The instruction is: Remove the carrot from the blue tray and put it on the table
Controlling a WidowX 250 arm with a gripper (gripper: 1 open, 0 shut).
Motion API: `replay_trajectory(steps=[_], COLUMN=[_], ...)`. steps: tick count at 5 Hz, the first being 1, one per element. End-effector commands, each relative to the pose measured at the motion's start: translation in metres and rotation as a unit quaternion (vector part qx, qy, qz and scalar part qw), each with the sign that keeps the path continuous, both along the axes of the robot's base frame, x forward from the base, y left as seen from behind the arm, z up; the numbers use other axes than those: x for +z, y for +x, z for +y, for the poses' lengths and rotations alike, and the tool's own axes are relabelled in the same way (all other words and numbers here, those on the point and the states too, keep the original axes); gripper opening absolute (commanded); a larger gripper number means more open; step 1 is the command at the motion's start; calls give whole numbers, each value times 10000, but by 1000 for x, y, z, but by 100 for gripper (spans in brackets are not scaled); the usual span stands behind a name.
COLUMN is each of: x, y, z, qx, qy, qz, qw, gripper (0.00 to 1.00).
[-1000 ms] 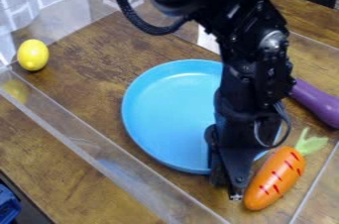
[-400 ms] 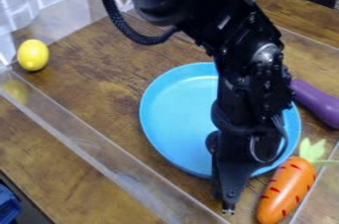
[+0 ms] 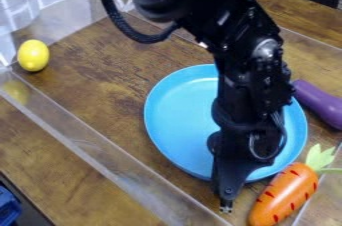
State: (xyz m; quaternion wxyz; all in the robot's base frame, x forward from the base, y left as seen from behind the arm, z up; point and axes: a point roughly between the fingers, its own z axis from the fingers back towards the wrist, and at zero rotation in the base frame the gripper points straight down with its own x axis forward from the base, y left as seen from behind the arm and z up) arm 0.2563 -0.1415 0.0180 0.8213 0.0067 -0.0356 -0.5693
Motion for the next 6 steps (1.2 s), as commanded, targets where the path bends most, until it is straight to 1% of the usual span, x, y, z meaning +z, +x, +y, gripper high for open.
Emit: replay_trajectory(steps=[1, 2, 3, 4, 6], x=[0, 0, 0, 0, 1], y=[-6, -3, -3, -3, -2], z=[-18, -21, -23, -26, -33], qx=[-230, 101, 462, 819, 770], qy=[34, 29, -9, -45, -101], qz=[24, 42, 79, 113, 167], qw=[9997, 9999, 9989, 9966, 9968], gripper=[100, 100, 100, 100, 100])
